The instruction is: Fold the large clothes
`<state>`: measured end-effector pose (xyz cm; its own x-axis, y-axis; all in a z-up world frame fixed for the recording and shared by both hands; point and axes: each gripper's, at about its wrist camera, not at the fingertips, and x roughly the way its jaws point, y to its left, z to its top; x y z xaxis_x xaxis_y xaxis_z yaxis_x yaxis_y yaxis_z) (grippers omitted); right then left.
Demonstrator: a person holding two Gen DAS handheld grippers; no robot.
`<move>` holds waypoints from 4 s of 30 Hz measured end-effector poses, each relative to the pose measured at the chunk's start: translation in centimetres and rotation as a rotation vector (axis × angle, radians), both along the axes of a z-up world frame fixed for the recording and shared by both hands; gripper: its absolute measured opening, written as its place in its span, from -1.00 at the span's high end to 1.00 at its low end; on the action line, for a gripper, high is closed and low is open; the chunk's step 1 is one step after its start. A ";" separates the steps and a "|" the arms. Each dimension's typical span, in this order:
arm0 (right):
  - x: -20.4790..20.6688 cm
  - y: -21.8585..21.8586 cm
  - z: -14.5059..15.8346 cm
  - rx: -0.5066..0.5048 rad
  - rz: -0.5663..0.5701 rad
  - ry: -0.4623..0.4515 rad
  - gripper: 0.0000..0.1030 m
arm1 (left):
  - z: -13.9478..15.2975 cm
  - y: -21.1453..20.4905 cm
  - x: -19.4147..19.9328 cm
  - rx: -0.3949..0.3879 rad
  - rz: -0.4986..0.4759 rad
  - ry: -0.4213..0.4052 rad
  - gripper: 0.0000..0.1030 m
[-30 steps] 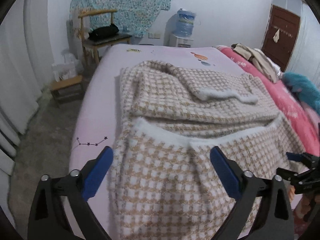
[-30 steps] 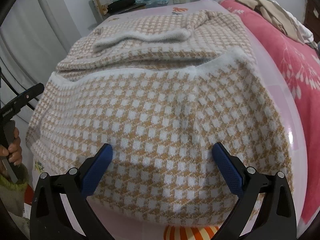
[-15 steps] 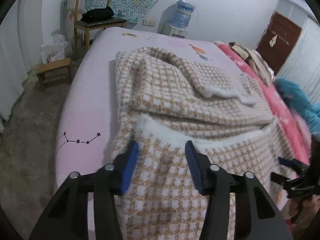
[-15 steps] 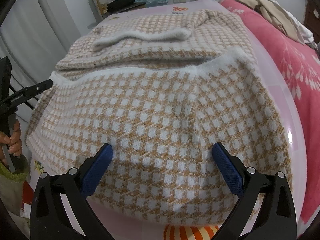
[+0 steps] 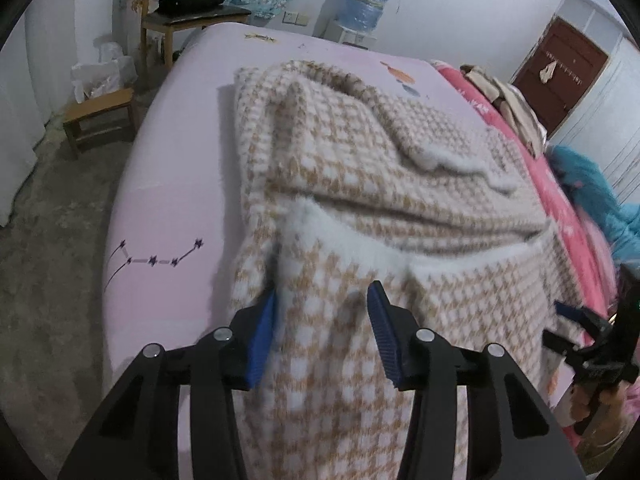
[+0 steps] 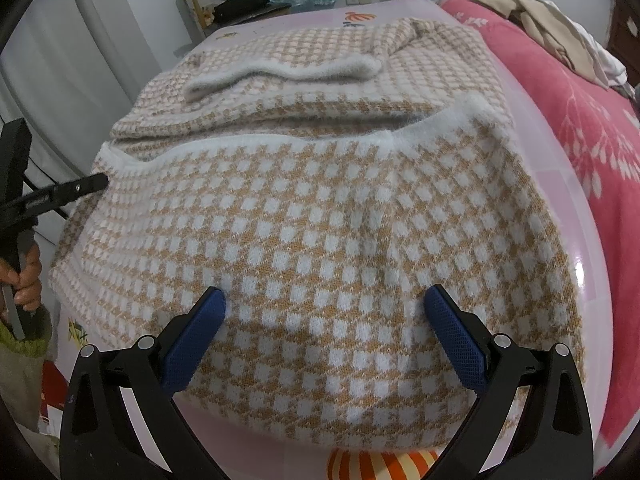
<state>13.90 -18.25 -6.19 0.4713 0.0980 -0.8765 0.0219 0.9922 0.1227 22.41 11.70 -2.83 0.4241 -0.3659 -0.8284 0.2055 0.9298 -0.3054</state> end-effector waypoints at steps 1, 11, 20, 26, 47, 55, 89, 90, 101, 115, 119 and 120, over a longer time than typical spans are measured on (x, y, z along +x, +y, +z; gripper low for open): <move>0.0 0.0 0.0 0.000 0.000 0.000 -0.85 | -0.2 0.2 0.4 -0.019 0.006 0.008 0.13; 0.0 0.0 0.0 -0.001 0.000 0.000 -0.85 | 0.8 0.3 0.4 -0.139 -0.056 -0.018 0.14; -0.4 -0.5 0.4 0.001 0.013 -0.014 -0.84 | 0.1 -1.8 0.2 0.105 -0.025 -0.016 0.25; -1.2 -4.5 4.9 -0.029 -0.033 -0.172 -0.83 | -0.1 -3.1 0.0 0.215 -0.033 -0.042 0.31; 3.2 -11.2 1.9 0.148 -0.115 -0.041 0.38 | -0.2 -3.4 0.0 0.234 -0.033 -0.048 0.31; 3.4 -11.2 2.0 0.128 -0.100 -0.055 0.48 | -0.2 -3.6 0.1 0.251 -0.030 -0.043 0.31; 1.6 -9.2 2.5 0.116 -0.080 -0.114 0.88 | 1.8 -6.0 -2.4 0.416 -0.053 -0.197 0.76; 1.1 -9.2 3.0 0.122 -0.085 -0.129 0.88 | 2.1 -6.0 -2.7 0.416 -0.052 -0.212 0.76; -3.8 -8.8 9.5 0.143 -0.092 -0.312 0.90 | 8.8 -4.6 -7.6 0.273 -0.006 -0.449 0.80; 11.0 -10.4 16.9 0.048 0.004 -0.489 0.90 | 15.4 -4.3 6.9 0.219 0.038 -0.564 0.80; 18.6 -11.6 14.6 0.070 0.000 -0.402 0.90 | 12.1 -4.0 15.3 0.173 0.052 -0.395 0.79; 20.8 -11.7 13.0 0.055 -0.009 -0.359 0.90 | 11.1 -4.0 16.7 0.170 0.052 -0.350 0.79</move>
<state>34.68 -29.95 6.86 0.7494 0.1351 -0.6482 -0.0239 0.9838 0.1775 39.11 7.73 8.25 0.7063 -0.2066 -0.6771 0.2215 0.9729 -0.0658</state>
